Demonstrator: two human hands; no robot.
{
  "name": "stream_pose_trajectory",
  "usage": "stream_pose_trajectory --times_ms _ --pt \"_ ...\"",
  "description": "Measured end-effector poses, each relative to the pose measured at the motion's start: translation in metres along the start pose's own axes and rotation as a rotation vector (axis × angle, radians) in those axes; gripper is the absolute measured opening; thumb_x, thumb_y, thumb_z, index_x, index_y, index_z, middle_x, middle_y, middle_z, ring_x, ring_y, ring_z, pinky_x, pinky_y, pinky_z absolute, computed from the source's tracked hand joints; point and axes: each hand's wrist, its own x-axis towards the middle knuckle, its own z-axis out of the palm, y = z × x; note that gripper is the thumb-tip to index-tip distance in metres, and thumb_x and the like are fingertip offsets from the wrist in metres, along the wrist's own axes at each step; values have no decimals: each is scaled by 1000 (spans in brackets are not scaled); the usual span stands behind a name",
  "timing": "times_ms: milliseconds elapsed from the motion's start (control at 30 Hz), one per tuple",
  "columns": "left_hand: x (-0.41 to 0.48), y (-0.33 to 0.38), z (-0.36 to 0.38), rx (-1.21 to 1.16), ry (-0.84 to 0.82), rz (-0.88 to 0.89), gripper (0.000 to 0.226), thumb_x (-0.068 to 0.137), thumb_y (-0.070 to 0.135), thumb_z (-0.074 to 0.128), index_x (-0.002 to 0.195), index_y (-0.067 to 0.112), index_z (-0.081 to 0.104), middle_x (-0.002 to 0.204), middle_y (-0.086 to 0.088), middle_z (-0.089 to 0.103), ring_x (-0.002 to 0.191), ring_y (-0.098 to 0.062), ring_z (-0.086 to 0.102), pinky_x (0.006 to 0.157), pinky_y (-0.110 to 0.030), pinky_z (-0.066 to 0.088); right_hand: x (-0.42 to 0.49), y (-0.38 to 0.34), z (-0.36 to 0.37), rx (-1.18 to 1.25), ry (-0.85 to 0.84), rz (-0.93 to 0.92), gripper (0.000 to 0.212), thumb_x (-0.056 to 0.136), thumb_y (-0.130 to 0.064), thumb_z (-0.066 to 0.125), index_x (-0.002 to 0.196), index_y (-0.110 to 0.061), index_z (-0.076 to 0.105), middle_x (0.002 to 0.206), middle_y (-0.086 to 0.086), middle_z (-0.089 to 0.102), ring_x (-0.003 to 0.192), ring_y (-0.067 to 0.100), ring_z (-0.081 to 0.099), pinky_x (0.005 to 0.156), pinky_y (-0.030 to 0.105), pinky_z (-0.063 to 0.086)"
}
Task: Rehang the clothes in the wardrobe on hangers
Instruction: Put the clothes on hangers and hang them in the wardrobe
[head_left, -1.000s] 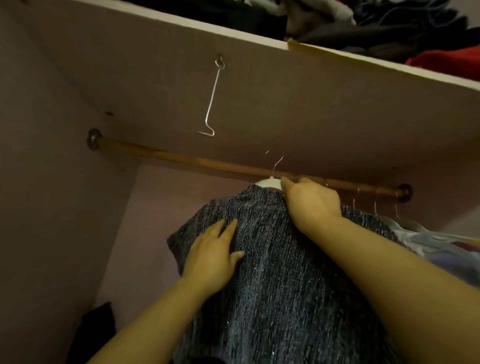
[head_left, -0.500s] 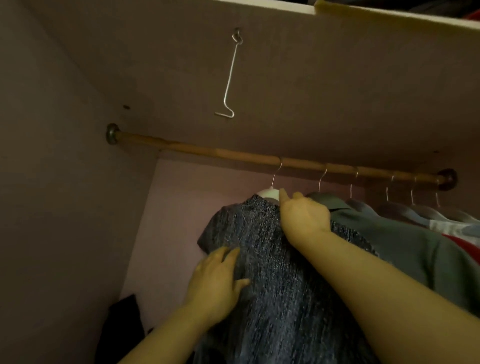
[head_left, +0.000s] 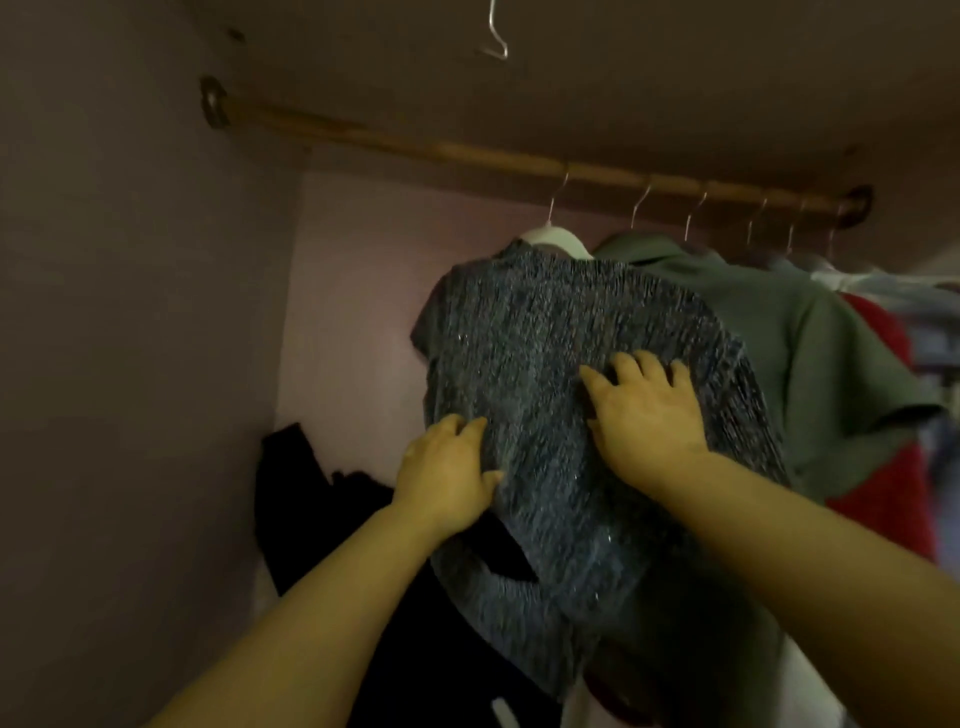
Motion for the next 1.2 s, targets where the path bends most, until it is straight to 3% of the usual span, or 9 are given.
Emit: stream_pose_trajectory --times_ms 300,600,833,1067,1200 --pt "-111 33 45 88 -287 -40 70 90 44 54 147 19 22 145 -7 32 131 -29 34 104 -41 33 -156 -12 54 139 -319 -17 62 99 -27 41 151 -24 8 152 9 18 140 30 16 115 50 13" --pt "-283 87 37 184 -452 -22 65 92 45 48 146 19 23 143 -5 34 128 -24 36 104 -36 31 -357 -11 62 262 -484 30 57 98 -37 37 149 -28 14 150 1 24 134 20 27 108 37 22" --pt "-428 122 10 142 -652 -46 63 94 42 44 147 22 17 150 -4 24 134 -22 27 112 -36 18 -508 -23 33 332 -673 86 58 97 -44 38 148 -27 18 150 0 25 137 24 26 110 38 27" --pt "-552 118 -26 128 -814 -83 66 95 40 46 148 18 16 153 -7 21 139 -24 22 114 -39 17 -594 -77 -17 386 -819 78 60 97 -39 43 149 -25 17 151 3 23 135 28 28 111 39 27" --pt "-618 107 -48 144 -870 -83 62 93 39 48 146 17 22 147 -8 29 133 -26 30 108 -37 26 -647 -114 -38 421 -824 93 57 96 -38 44 147 -25 23 148 1 28 133 25 30 111 38 27"
